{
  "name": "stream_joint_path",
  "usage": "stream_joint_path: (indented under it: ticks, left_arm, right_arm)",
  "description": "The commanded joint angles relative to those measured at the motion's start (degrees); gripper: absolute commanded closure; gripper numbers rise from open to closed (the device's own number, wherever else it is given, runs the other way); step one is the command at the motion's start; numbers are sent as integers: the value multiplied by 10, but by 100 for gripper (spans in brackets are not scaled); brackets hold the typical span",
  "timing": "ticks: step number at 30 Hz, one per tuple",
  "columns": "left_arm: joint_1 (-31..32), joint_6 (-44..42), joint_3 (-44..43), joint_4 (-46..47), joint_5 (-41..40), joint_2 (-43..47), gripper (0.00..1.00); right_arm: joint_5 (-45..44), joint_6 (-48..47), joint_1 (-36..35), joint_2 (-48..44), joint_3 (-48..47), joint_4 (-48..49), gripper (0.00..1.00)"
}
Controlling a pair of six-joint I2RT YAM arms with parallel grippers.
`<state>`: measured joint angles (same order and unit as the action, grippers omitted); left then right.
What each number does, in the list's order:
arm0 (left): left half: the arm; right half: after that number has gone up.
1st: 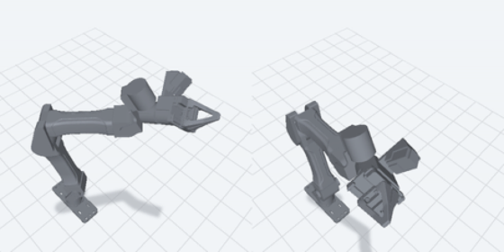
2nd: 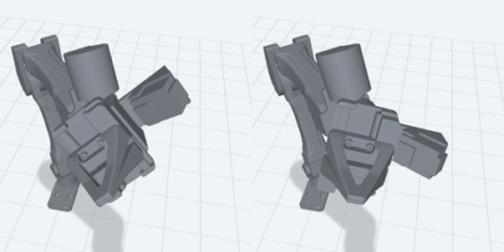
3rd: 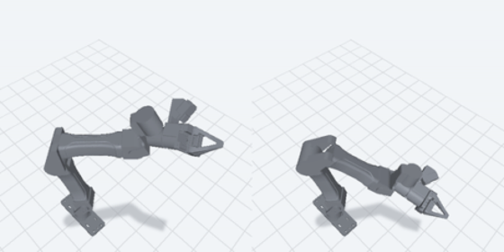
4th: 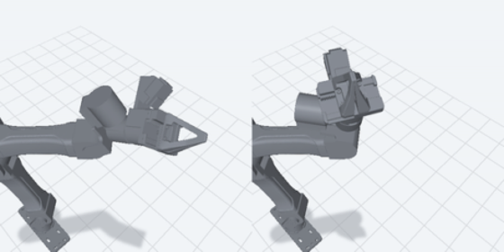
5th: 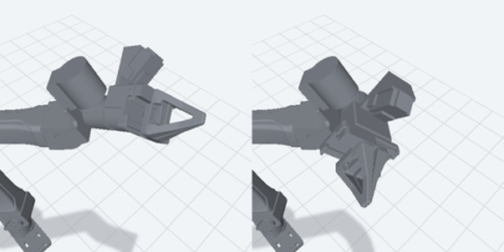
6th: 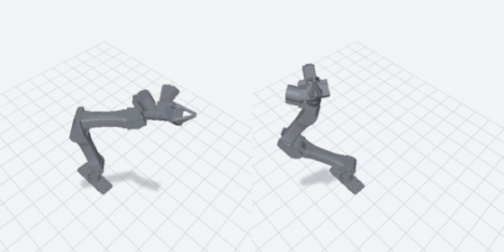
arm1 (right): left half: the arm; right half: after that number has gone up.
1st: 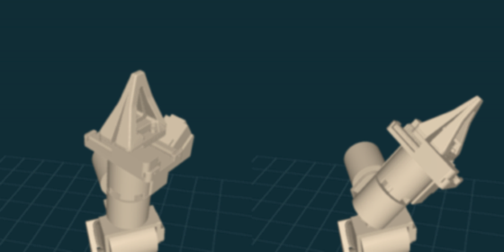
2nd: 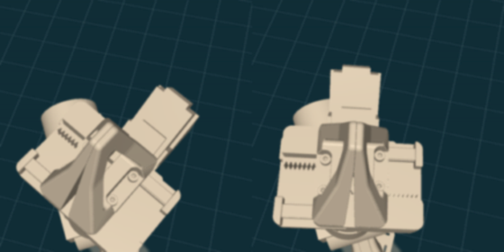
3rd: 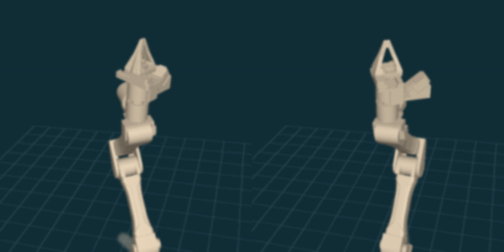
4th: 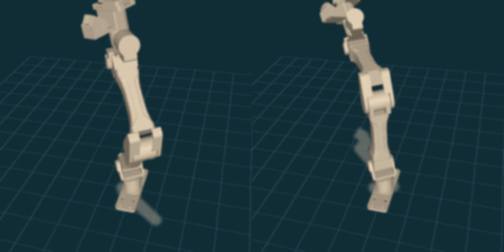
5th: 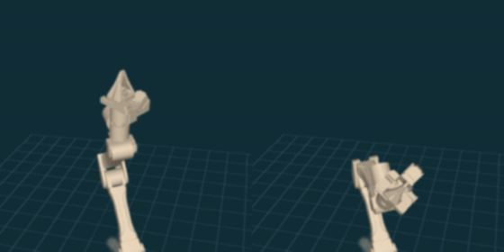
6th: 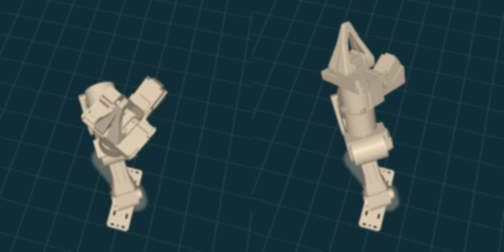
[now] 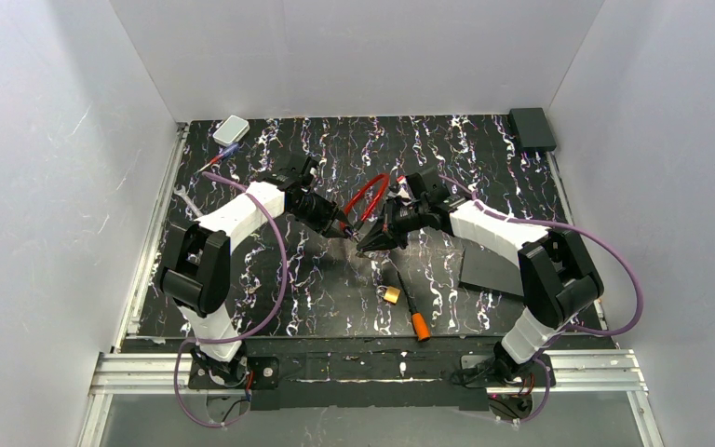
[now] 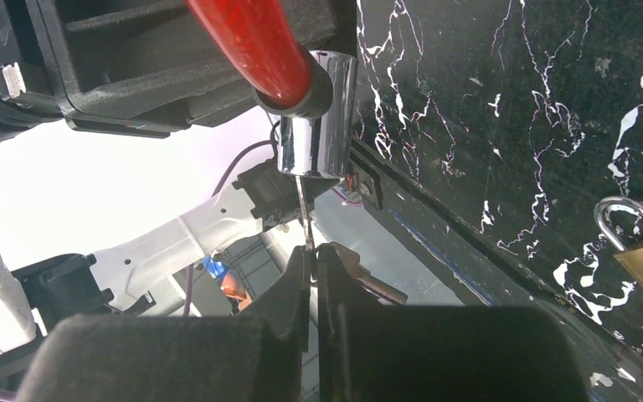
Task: Unlock with the key
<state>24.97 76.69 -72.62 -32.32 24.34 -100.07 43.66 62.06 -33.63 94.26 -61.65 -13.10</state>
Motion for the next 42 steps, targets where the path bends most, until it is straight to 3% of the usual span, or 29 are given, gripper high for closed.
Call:
stream_joint_path:
  ticks: [1, 20, 26, 36, 42]
  left_arm:
    - [1, -8, -4, 2, 14, 24, 100]
    - [1, -15, 7, 2, 10, 41, 100]
    - [1, -13, 8, 1, 10, 45, 100]
    - [1, -11, 8, -7, 5, 50, 100]
    - [1, -12, 7, -14, 2, 54, 100]
  right_arm:
    - [4, 14, 5, 11, 6, 9, 99]
    - [25, 18, 4, 52, -45, 10, 99]
    - [34, 62, 1, 49, -21, 71, 99]
    - [32, 98, 0, 52, -8, 50, 99]
    - [43, 147, -2, 46, 22, 98, 99]
